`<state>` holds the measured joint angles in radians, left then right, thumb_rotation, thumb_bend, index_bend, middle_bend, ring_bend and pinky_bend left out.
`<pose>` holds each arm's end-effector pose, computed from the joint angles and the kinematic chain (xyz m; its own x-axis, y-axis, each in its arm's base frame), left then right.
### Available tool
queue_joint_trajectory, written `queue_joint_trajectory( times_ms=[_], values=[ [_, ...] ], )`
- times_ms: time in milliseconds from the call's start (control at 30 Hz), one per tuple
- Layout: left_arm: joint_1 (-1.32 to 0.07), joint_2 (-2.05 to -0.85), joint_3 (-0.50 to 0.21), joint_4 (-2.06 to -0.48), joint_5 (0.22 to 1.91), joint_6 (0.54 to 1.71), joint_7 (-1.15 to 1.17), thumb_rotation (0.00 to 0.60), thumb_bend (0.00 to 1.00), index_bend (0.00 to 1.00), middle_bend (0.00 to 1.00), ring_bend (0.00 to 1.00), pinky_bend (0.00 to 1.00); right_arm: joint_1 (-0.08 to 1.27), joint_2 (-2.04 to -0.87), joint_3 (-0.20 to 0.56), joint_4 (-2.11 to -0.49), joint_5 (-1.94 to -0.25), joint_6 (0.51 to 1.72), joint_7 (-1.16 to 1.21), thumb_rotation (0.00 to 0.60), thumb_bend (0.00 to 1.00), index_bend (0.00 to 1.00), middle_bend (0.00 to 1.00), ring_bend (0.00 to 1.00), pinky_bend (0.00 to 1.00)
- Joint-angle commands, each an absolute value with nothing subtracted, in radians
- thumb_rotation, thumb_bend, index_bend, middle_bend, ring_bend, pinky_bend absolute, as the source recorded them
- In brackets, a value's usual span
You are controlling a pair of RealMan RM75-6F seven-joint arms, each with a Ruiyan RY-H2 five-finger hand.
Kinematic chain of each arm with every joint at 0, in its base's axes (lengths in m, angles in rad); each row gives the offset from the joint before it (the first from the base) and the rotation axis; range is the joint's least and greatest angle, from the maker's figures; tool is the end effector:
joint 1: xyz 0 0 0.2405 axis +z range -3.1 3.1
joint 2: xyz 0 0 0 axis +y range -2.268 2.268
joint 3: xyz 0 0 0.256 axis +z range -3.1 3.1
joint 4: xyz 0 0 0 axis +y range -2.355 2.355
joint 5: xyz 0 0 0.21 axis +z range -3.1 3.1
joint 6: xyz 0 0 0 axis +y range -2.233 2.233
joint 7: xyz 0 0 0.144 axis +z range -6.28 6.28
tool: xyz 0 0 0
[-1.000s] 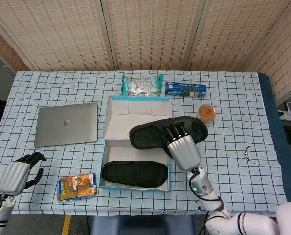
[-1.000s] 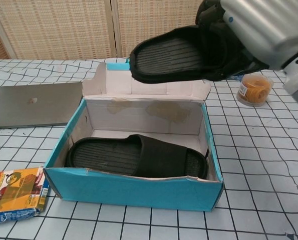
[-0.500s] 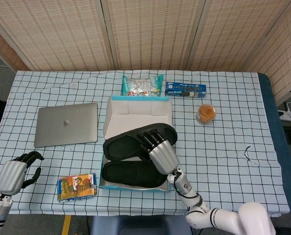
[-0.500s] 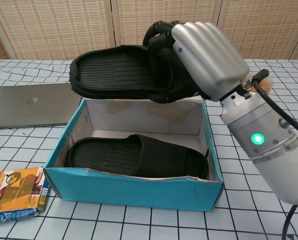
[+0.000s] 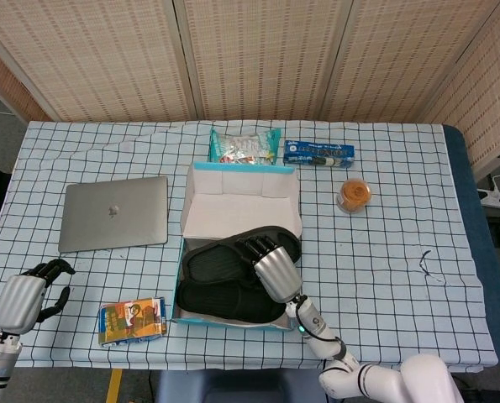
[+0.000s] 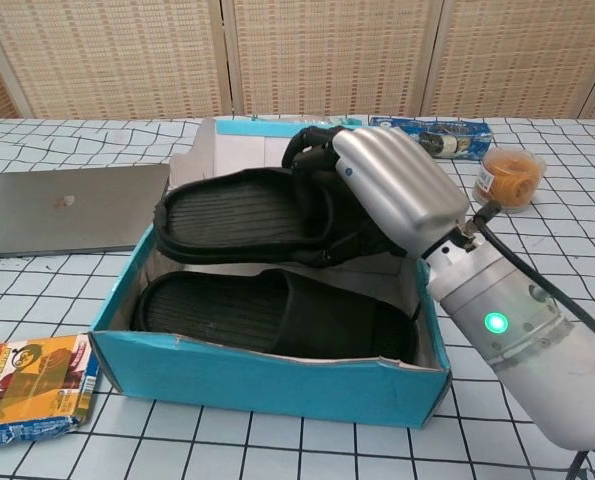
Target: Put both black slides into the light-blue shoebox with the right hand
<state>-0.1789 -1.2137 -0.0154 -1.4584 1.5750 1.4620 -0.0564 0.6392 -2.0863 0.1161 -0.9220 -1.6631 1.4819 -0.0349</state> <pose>-0.3091 0.2049 0.1306 0.4100 0.0207 0.9119 0.9016 -0.1602 -0.4017 -0.1016 -0.2790 -0.0928 0.1359 0.1064 0.9850 -0.7774 -0.6049 0.1726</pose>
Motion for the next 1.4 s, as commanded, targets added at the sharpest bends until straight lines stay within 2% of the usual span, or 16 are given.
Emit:
queue_joint_trajectory(
  times_ms=[33, 333, 567, 767, 1400],
  values=[
    [-0.179, -1.212, -0.016, -1.461, 1.574, 1.460, -0.057, 0.600, 0.46, 0.39, 0.32, 0.38, 0.60, 0.628, -2.094, 0.108, -0.903, -1.649, 1.464, -0.005, 0.600, 0.11, 0.67, 0.69, 0.66, 0.67],
    [-0.180, -1.213, -0.014, -1.459, 1.579, 1.460, -0.051, 0.600, 0.46, 0.39, 0.32, 0.38, 0.60, 0.620, -2.110, 0.099, -0.844, -1.645, 1.450, 0.016, 0.600, 0.11, 0.67, 0.69, 0.66, 0.67],
    [-0.181, -1.214, -0.013, -1.457, 1.575, 1.452, -0.048, 0.600, 0.46, 0.39, 0.32, 0.38, 0.60, 0.657, -2.152, 0.158, -0.819, -1.624, 1.444, -0.008, 0.600, 0.11, 0.68, 0.69, 0.67, 0.67],
    [-0.182, -1.213, -0.013, -1.459, 1.572, 1.449, -0.050, 0.600, 0.46, 0.39, 0.32, 0.38, 0.60, 0.686, -2.147, 0.203, -0.903, -1.603, 1.427, -0.102, 0.600, 0.12, 0.68, 0.69, 0.67, 0.67],
    [-0.183, -1.211, -0.009, -1.462, 1.576, 1.445, -0.058, 0.600, 0.46, 0.39, 0.32, 0.38, 0.60, 0.725, -2.180, 0.245, -1.084, -1.525, 1.314, -0.422, 0.600, 0.12, 0.68, 0.69, 0.67, 0.67]
  ],
)
